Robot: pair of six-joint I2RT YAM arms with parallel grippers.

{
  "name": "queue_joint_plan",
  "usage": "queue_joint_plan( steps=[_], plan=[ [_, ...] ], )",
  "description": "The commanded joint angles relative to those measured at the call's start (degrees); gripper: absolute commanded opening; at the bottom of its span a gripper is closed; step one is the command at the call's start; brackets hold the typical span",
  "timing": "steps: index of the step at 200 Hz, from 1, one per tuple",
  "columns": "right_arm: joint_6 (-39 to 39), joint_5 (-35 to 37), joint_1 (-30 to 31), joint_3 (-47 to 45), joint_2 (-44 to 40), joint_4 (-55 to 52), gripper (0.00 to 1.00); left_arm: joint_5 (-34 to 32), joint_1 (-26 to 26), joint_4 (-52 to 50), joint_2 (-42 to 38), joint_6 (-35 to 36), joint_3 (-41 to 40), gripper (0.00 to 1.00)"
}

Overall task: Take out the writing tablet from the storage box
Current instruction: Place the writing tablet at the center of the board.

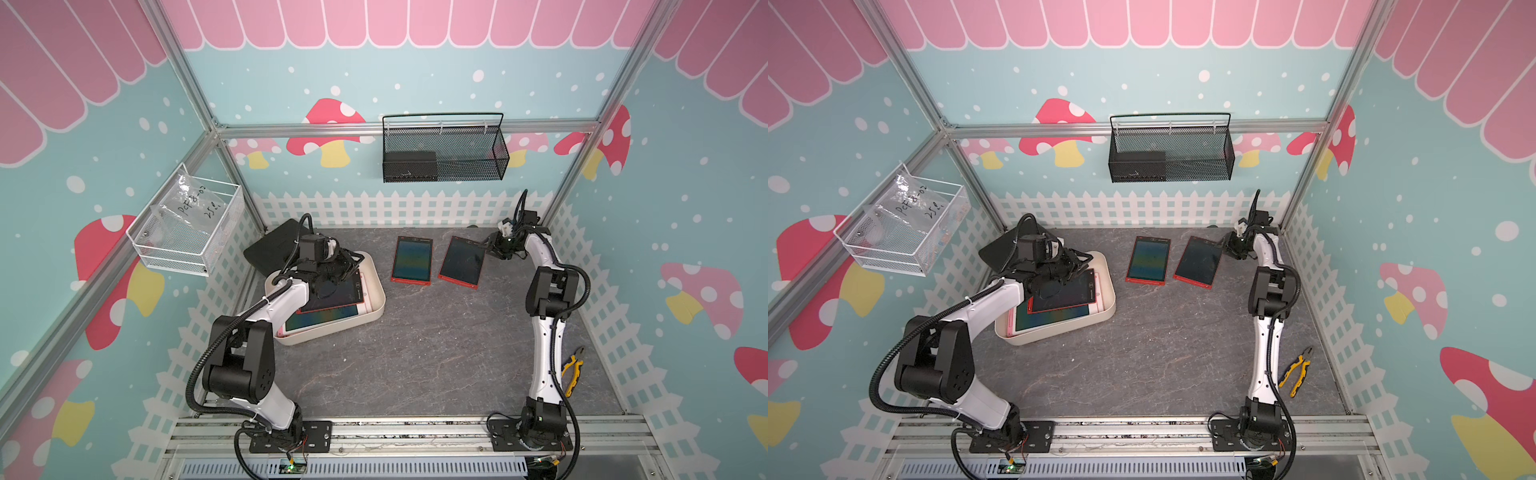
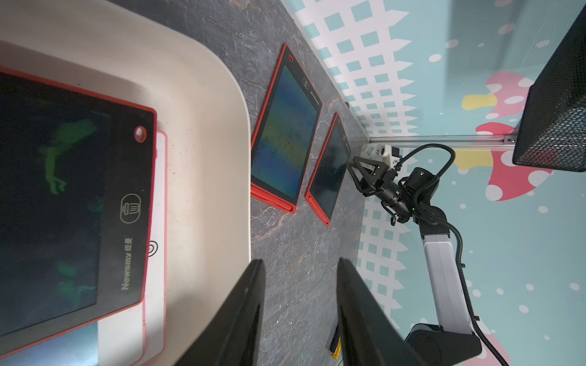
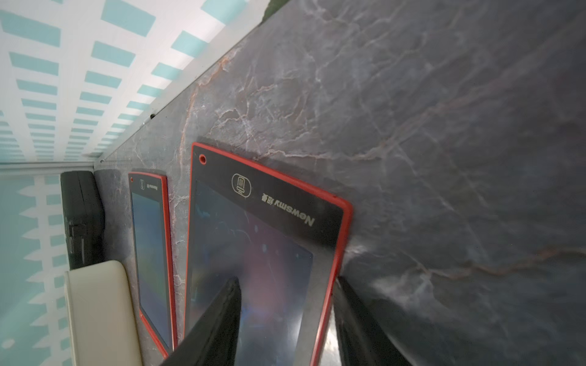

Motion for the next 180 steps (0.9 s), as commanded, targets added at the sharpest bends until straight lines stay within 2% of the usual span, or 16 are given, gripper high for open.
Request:
queue_joint_plan(
  steps=[1,87,110,180],
  plan=[
    [-5.0,2.6,2.5,-0.1,4.4,-1.9,0.5,-0.9,0.4,-0.7,-1.4,0.2,-1.0,0.4],
    [-7.8,7.2,5.6,0.3,5.5,-5.4,0.48,-2.0,0.3,-0.8,-3.3,-0.1,-3.5,0.4],
    [-7.4,6.4,5.7,0.0,5.7,-6.6,0.48,-2.5,0.7,-2.9,-3.9,1.1,-3.5,0.4],
    [-6.3,4.5,9.2,-5.4,2.0,-6.9,0.45,-1.8,8.1,-9.1,-8.8,6.0,-3.7,0.4]
  ],
)
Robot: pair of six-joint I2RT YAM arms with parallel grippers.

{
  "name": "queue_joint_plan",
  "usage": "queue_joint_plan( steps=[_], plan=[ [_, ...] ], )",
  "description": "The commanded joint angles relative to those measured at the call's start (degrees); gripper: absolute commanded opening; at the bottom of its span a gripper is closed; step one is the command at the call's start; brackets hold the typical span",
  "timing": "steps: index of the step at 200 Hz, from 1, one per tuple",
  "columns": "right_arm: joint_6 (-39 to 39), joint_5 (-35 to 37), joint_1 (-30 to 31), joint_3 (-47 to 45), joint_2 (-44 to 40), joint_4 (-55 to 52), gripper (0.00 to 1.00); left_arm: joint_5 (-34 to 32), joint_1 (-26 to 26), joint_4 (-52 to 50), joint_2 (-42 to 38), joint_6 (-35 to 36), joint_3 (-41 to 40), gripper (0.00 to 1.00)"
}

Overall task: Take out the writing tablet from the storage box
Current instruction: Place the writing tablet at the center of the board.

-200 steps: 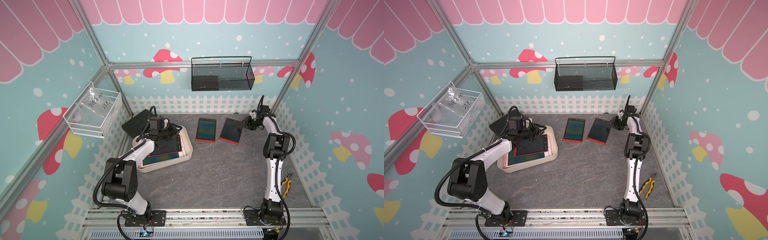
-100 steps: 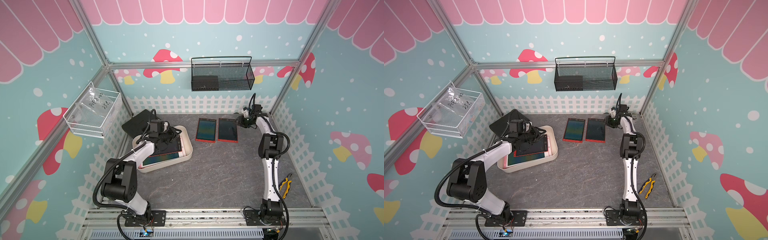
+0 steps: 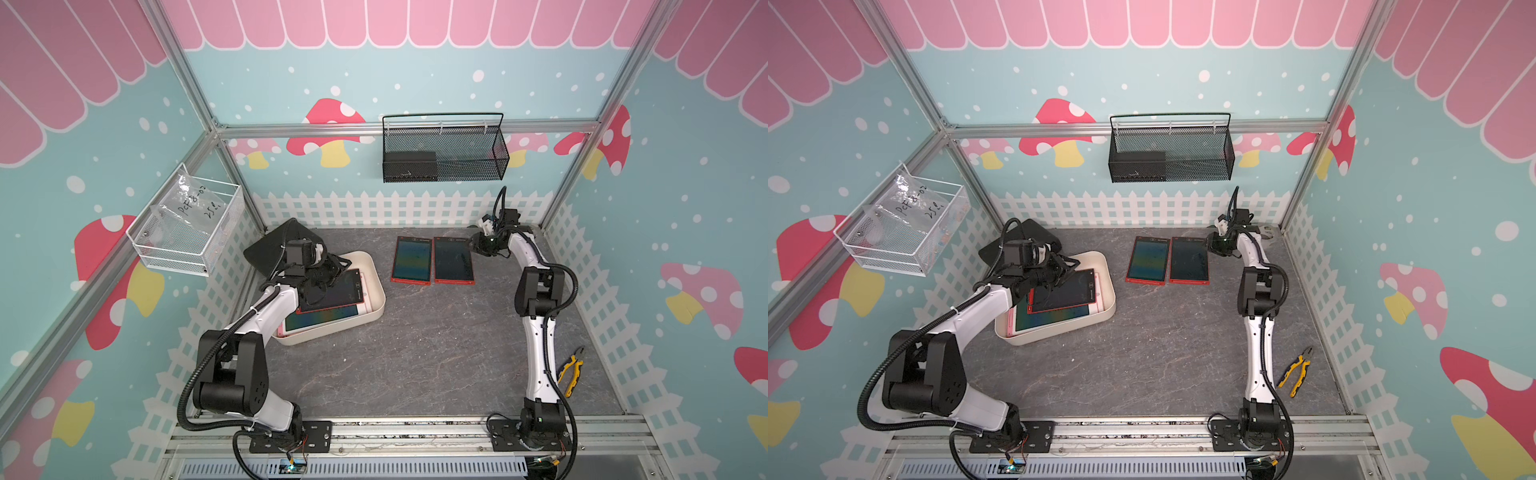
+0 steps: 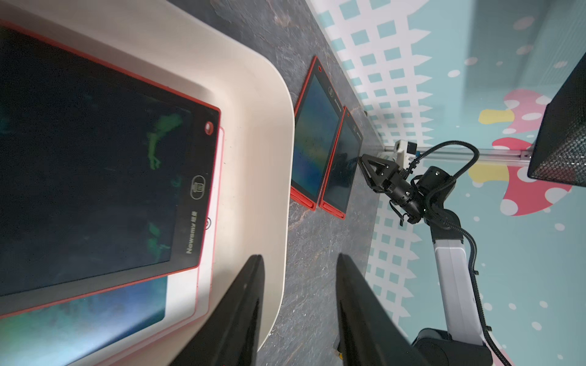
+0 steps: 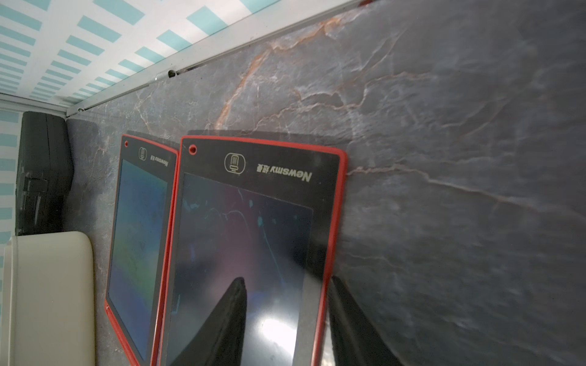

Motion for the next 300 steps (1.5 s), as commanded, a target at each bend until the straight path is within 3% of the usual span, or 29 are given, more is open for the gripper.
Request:
queue_joint_plan(
  steps=[1,40,124,161,179,193,232,300],
  plan=[
    [-0.1,2.4,3.0,-4.9,1.9,-8.2,0.45,-0.7,2.6,-3.5,-2.9,3.0,-0.7,0.4],
    [0.9,2.1,4.2,-8.5,-0.6,-7.0,0.45,-0.4,6.2,-7.1,-4.9,5.5,-0.8,0.41],
    [2.2,16.3,3.4,-9.1,-10.1,-5.5,0.54,-2.2,8.8,-19.1,-5.9,11.8,0.4,0.44],
    [1.9,13.5,4.5,-8.8,-15.4,-4.7,0.56,-6.8,10.1,-28.0,-3.3,14.4,2.7,0.44],
    [1.6,9.1,5.8,-8.8,-16.5,-5.7,0.68,-9.3,11.3,-28.2,-4.2,14.1,1.4,0.44],
    [0.3,5.6,7.5,-9.0,-16.7,-6.4,0.62,-12.1,12.5,-28.8,-5.0,13.7,0.4,0.45],
    [0.4,2.4,14.4,-7.1,-15.8,-8.9,0.61,-16.9,16.5,-30.9,-2.7,16.3,0.3,0.45],
    [3.9,-2.7,24.4,-12.2,-16.5,-2.9,0.59,-15.0,18.3,-28.0,5.0,20.4,3.3,0.46]
  ],
)
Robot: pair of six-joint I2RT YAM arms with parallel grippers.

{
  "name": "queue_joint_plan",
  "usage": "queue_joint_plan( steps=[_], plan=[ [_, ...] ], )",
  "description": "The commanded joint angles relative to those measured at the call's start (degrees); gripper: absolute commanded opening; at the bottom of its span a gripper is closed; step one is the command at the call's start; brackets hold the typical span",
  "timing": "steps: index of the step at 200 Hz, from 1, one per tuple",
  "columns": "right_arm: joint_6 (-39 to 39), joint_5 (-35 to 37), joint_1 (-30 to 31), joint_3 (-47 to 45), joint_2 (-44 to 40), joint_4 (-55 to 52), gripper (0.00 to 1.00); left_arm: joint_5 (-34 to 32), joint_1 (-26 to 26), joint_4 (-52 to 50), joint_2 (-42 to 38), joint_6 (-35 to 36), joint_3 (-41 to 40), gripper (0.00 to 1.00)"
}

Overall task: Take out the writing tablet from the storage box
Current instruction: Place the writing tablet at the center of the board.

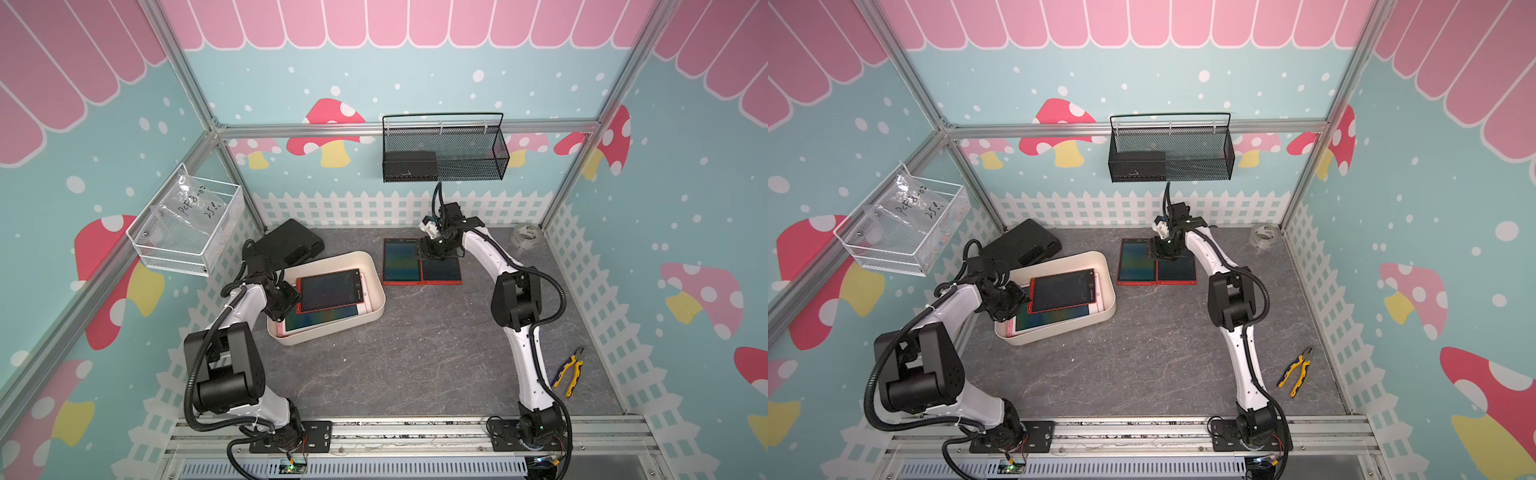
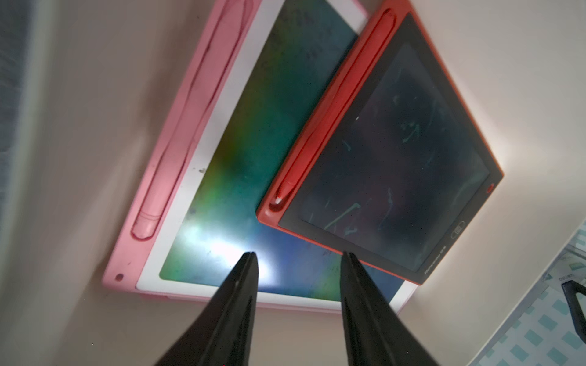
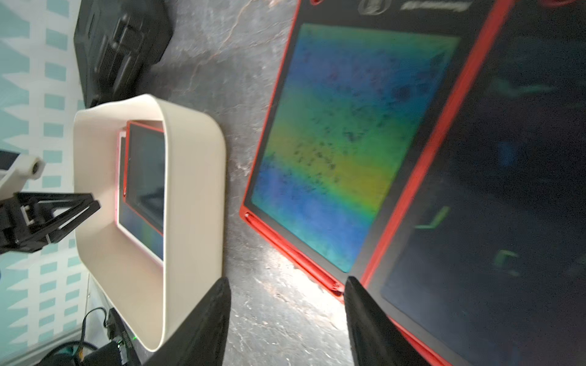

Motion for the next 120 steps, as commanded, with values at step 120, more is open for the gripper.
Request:
queue_joint_plan(
  steps=[120],
  plan=[
    [1.6,-12.6,7.9,-2.2,1.4,4.5,0.59,-2.2,0.7,3.2,8.6,7.9,6.2,0.47]
  ],
)
